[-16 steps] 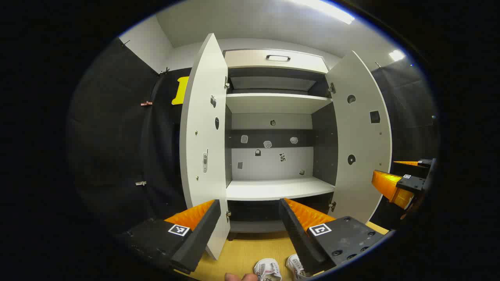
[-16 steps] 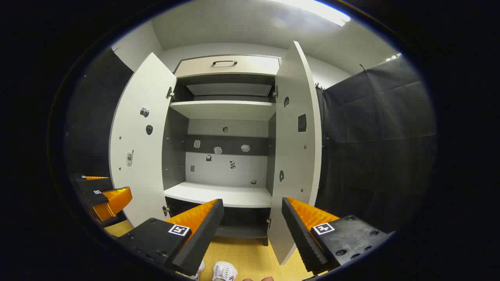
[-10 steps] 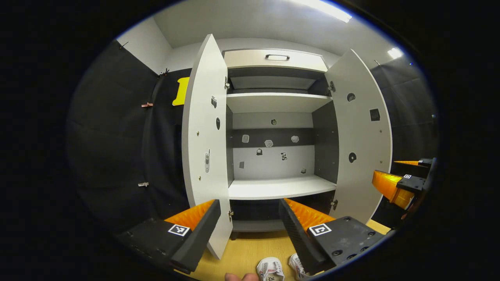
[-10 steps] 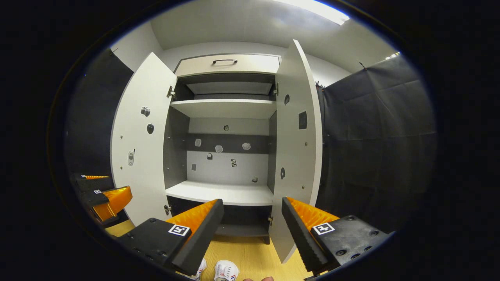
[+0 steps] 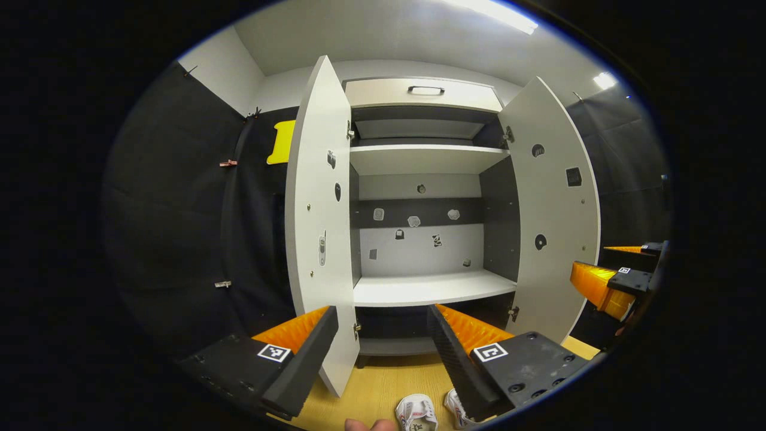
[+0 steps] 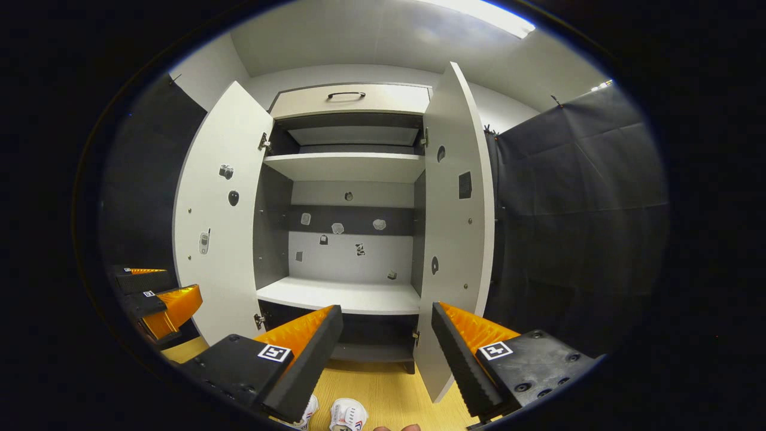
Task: Grab one shoe with the right hand and put it into the shoe cabinet, grab the other shoe with the left hand and put it into the shoe cabinet; then close the right door with the right hand and the left door with the left hand.
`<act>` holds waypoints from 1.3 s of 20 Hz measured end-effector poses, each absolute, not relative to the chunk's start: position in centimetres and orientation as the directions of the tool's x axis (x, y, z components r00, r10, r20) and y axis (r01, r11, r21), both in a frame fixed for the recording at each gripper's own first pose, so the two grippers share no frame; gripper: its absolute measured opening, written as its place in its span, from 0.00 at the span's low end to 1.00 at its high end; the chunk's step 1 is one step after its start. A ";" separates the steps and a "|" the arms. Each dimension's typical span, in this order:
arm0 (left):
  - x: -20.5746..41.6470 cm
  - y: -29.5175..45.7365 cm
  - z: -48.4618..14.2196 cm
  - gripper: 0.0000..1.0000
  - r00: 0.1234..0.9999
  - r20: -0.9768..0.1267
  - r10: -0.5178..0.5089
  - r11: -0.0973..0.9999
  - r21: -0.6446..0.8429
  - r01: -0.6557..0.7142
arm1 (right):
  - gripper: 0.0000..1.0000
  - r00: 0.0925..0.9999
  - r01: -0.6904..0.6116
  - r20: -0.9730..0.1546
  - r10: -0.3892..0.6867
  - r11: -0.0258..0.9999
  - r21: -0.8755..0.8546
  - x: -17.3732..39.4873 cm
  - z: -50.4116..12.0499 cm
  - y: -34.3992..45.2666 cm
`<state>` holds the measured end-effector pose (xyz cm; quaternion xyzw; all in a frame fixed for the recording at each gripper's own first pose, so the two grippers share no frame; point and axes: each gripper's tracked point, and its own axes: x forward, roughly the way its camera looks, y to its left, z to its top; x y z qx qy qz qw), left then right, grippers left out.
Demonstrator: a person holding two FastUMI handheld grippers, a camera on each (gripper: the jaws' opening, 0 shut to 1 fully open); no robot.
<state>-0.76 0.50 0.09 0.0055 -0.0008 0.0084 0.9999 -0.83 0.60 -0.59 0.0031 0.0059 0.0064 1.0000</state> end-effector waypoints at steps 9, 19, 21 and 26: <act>-1.9 1.5 -0.7 0.95 0.999 0.017 0.042 0.999 0.003 -0.042 | 0.98 0.990 -0.057 -0.123 0.064 0.997 0.059 -2.6 -6.9 2.9; -3.1 3.7 -4.1 0.95 0.997 0.009 0.071 0.996 0.054 -0.071 | 0.99 0.885 -0.140 -0.422 0.194 0.978 0.155 -8.5 -24.8 8.4; -3.6 4.8 -5.1 0.94 0.996 -0.007 0.088 0.994 0.061 -0.088 | 0.99 0.849 -0.154 -0.479 0.224 0.971 0.181 -9.6 -28.3 9.6; -4.9 6.8 -8.0 0.95 0.988 -0.065 0.138 0.986 0.102 -0.131 | 0.96 0.752 -0.134 -0.605 0.262 0.959 0.249 -11.2 -36.0 11.4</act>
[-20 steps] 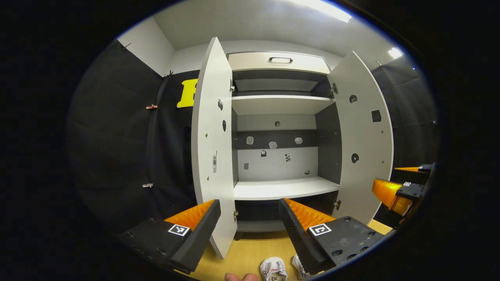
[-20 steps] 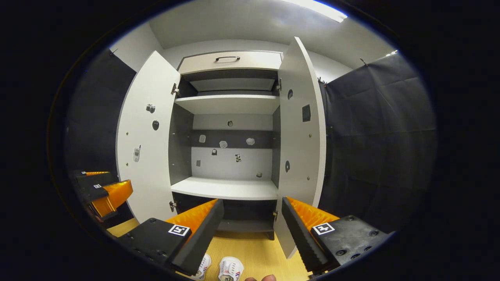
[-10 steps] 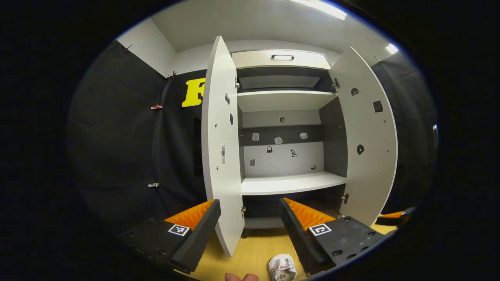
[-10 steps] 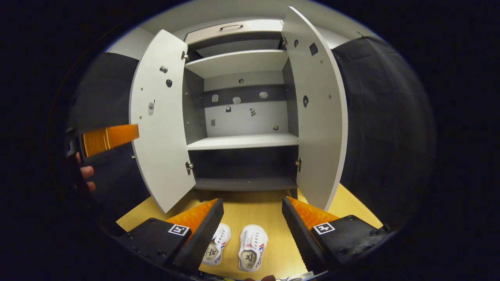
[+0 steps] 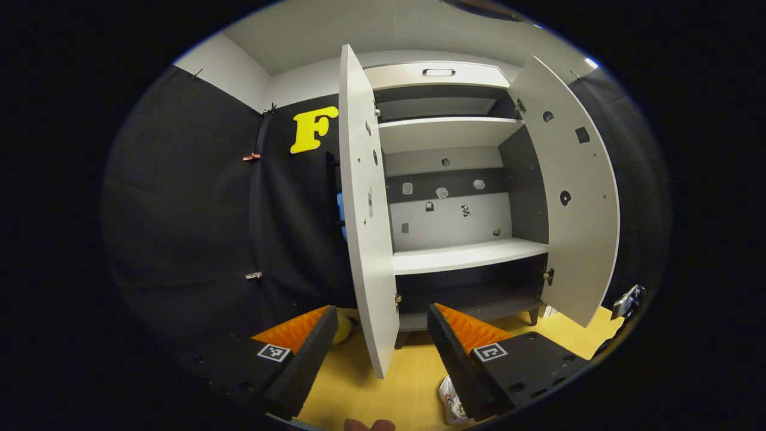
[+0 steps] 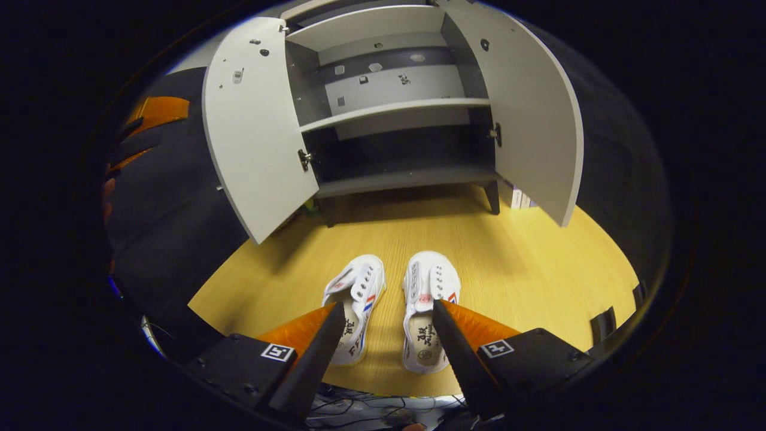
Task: Grab one shoe with the right hand and put it into the shoe cabinet, grab the other shoe with the left hand and put it into the shoe cabinet; then close the right door with the right hand and the left door with the left hand.
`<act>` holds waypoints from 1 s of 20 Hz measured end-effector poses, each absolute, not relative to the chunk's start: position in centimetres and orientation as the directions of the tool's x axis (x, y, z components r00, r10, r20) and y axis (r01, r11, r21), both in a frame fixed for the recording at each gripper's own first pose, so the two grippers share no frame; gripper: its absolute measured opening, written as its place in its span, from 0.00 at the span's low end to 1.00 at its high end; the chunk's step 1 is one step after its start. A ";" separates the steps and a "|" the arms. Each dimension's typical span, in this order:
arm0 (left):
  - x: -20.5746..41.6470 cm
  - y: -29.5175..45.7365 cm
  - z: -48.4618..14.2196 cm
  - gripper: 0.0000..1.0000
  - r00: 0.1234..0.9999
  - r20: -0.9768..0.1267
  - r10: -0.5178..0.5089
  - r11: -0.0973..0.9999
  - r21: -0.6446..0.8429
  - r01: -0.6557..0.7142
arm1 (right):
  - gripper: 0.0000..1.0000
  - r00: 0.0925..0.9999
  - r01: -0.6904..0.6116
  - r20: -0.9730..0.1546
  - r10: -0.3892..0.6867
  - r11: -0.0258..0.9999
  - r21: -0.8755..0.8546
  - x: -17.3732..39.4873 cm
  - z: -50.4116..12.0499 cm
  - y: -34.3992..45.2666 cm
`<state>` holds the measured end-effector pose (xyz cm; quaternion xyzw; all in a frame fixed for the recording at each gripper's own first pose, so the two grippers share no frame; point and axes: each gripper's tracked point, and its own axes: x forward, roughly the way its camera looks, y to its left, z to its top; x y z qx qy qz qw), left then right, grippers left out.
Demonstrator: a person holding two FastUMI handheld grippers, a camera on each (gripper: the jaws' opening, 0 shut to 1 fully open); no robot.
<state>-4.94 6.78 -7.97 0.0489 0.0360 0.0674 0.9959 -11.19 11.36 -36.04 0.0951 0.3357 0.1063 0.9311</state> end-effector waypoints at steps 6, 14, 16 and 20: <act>-5.2 7.3 -10.1 0.95 0.982 -0.107 0.155 0.985 0.098 -0.145 | 0.64 0.686 -0.059 -0.700 0.199 0.974 0.219 -10.1 -42.6 11.6; -4.7 8.5 -11.6 0.96 0.977 -0.130 0.172 0.982 0.105 -0.159 | 0.59 0.700 0.025 -0.709 0.089 0.989 0.149 -5.7 -46.5 11.6; -4.4 8.7 -11.9 0.96 0.976 -0.133 0.175 0.981 0.107 -0.162 | 0.43 0.728 0.040 -0.682 0.064 0.990 0.136 -4.2 -46.5 11.2; -4.1 9.1 -12.6 0.96 0.974 -0.143 0.176 0.981 0.109 -0.161 | 0.42 0.786 0.037 -0.616 0.045 0.992 0.120 -0.7 -47.9 11.0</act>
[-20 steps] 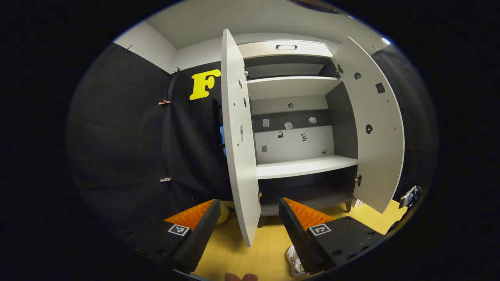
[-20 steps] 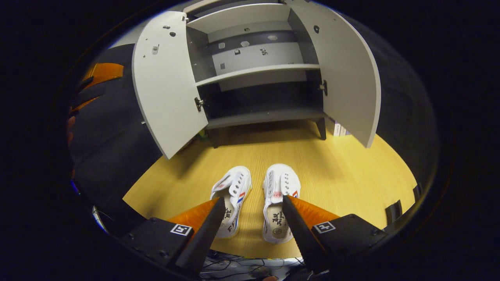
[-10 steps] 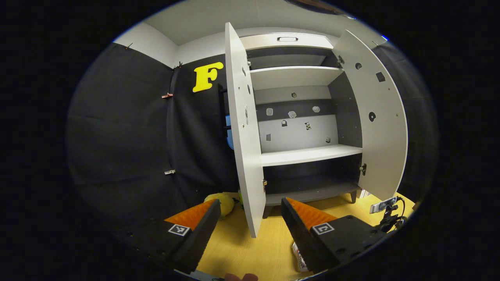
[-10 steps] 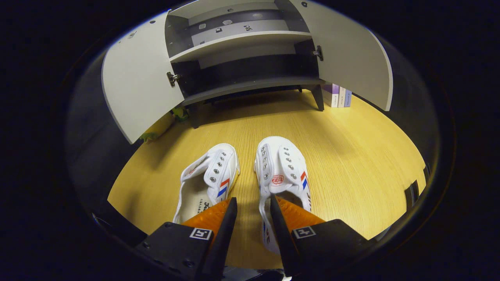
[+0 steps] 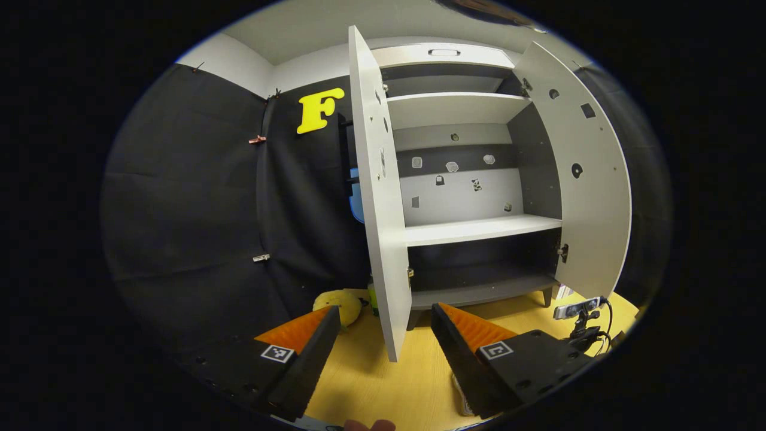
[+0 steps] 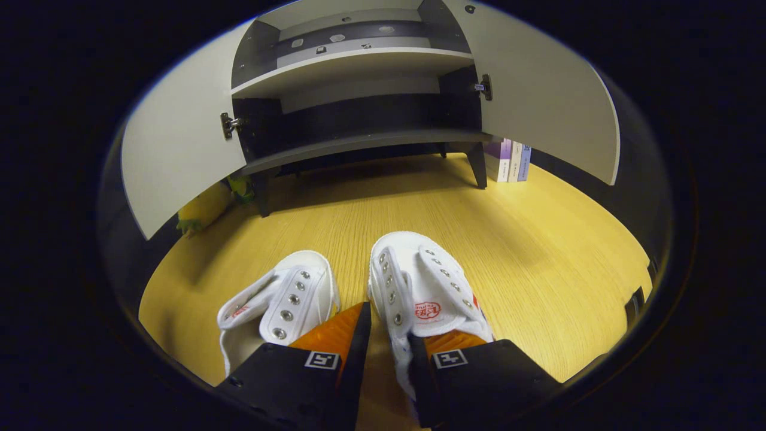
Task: Grab one shoe with the right hand and put it into the shoe cabinet, grab the other shoe with the left hand and put it into the shoe cabinet; then close the right door with the right hand and the left door with the left hand.
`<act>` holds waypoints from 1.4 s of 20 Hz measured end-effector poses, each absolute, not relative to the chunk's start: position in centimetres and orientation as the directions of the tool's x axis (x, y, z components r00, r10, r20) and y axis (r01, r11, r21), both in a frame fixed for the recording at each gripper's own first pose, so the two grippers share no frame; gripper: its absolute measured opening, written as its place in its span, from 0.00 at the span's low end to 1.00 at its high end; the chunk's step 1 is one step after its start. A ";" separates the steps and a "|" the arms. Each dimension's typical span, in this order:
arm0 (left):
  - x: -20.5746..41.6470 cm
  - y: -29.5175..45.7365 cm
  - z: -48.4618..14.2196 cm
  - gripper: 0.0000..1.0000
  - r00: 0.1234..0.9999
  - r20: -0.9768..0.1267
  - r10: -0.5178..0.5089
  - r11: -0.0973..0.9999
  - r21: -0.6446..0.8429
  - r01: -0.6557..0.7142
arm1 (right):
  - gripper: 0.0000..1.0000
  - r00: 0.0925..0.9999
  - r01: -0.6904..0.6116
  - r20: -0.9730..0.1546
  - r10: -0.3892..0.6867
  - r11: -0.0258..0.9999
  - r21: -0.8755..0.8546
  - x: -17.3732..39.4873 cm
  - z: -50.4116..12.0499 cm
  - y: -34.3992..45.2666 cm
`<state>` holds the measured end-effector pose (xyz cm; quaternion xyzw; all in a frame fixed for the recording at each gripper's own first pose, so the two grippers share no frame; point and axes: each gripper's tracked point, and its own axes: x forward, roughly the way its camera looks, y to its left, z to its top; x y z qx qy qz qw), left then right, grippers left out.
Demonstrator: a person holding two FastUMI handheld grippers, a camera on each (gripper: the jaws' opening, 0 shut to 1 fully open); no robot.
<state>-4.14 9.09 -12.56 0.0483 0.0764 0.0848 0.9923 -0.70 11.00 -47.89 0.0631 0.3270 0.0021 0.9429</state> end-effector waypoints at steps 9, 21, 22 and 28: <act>-2.7 9.8 -12.2 0.96 0.974 -0.137 0.180 0.980 0.105 -0.166 | 0.06 0.789 -0.027 -0.597 0.147 0.978 0.205 0.2 -44.6 10.2; -1.2 7.0 -10.4 0.96 0.986 -0.125 0.115 0.993 0.043 -0.110 | 0.05 0.868 -0.122 -0.456 0.198 0.974 0.190 4.2 -22.9 8.4; -1.1 6.7 -10.3 0.96 0.986 -0.124 0.108 0.994 0.037 -0.104 | 0.05 0.875 -0.128 -0.440 0.203 0.973 0.194 5.2 -20.8 8.5; -0.5 5.7 -10.1 0.96 0.992 -0.104 0.064 0.996 0.069 -0.057 | 0.05 0.905 -0.159 -0.356 0.232 0.962 0.224 13.5 -9.9 9.0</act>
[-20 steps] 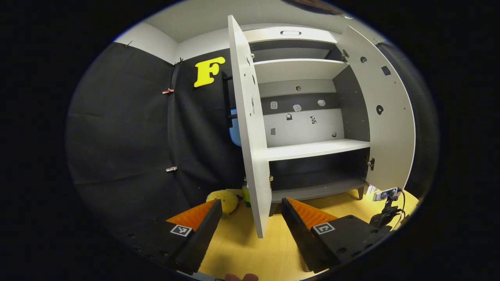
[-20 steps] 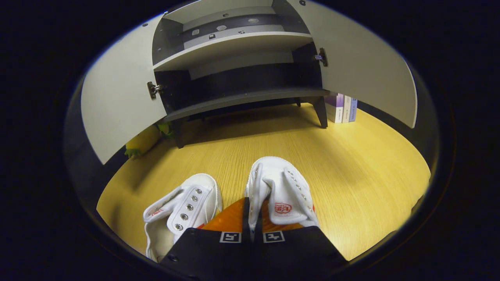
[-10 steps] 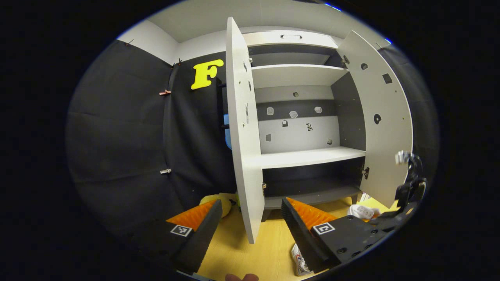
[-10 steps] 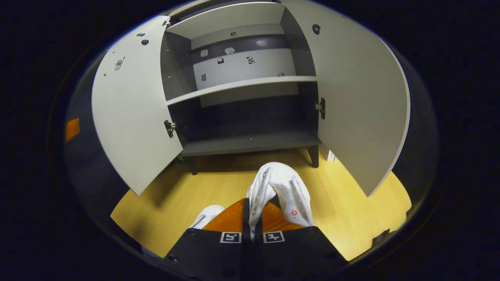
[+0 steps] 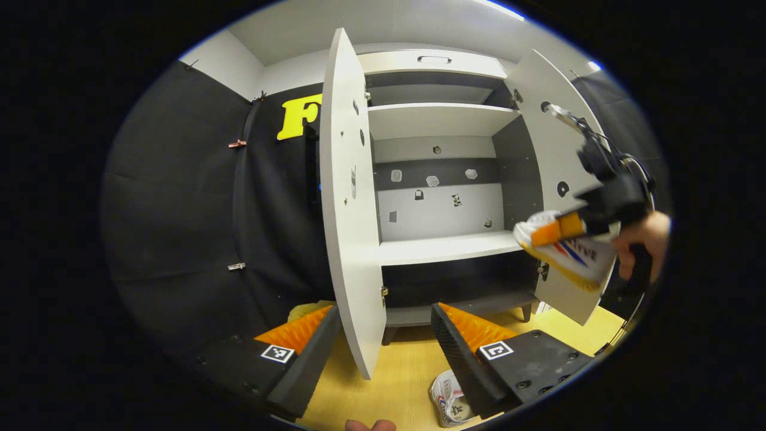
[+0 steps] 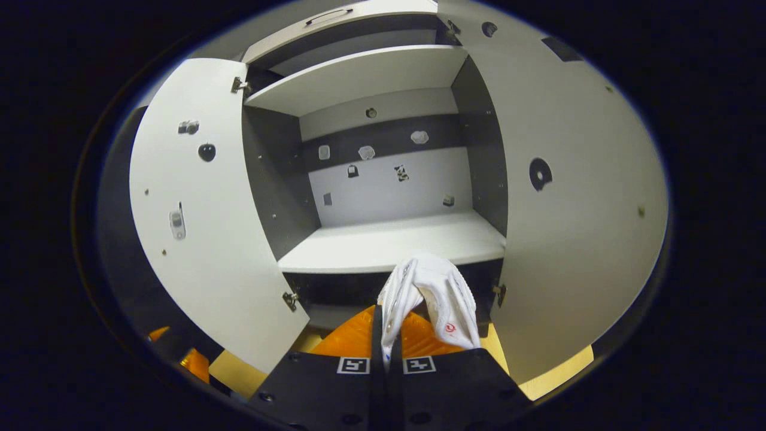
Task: Grab one shoe with the right hand and put it into the shoe cabinet, grab the other shoe with the left hand and put it into the shoe cabinet; then close the right door with the right hand and the left door with the left hand.
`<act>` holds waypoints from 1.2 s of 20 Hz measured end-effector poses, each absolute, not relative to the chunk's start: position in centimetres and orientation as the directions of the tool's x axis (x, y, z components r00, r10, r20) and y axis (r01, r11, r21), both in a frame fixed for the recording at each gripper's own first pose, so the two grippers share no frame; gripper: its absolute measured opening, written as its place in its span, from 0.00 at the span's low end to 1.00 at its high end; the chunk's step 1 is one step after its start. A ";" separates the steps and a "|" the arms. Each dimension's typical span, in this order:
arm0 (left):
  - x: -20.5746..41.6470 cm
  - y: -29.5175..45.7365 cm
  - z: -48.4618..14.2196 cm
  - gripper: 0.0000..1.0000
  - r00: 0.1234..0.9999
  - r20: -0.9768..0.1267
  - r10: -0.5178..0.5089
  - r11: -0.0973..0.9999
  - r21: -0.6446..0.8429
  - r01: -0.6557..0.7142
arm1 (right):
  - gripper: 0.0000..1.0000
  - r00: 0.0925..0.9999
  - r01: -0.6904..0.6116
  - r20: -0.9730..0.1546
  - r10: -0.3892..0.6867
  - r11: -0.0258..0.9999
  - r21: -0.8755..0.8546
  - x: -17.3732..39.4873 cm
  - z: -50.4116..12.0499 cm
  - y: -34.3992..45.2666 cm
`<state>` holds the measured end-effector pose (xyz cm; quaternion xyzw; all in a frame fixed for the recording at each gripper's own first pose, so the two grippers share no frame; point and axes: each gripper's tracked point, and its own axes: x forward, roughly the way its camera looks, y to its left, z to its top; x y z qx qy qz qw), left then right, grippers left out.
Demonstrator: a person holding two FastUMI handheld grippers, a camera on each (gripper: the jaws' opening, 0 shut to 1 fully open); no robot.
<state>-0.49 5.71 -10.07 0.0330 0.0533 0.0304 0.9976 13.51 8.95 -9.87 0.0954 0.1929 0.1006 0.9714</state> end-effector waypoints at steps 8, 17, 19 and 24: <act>-0.5 5.8 -11.6 0.96 0.988 -0.139 0.066 0.997 0.039 -0.061 | 0.05 0.902 -0.187 -0.371 0.220 0.975 0.123 28.2 -7.2 9.8; -0.1 6.0 -11.6 0.96 0.984 -0.143 0.109 0.994 0.010 -0.109 | 0.05 0.827 -0.185 -0.543 0.145 0.983 -0.019 41.1 -15.7 11.0; 0.0 6.3 -11.7 0.96 0.982 -0.145 0.121 0.993 0.013 -0.120 | 0.05 0.822 -0.168 -0.560 0.102 0.984 -0.067 42.7 -17.0 10.3; 0.0 7.1 -11.9 0.96 0.977 -0.157 0.142 0.990 0.011 -0.142 | 0.05 0.809 -0.163 -0.585 0.052 0.977 -0.139 44.3 -19.6 9.8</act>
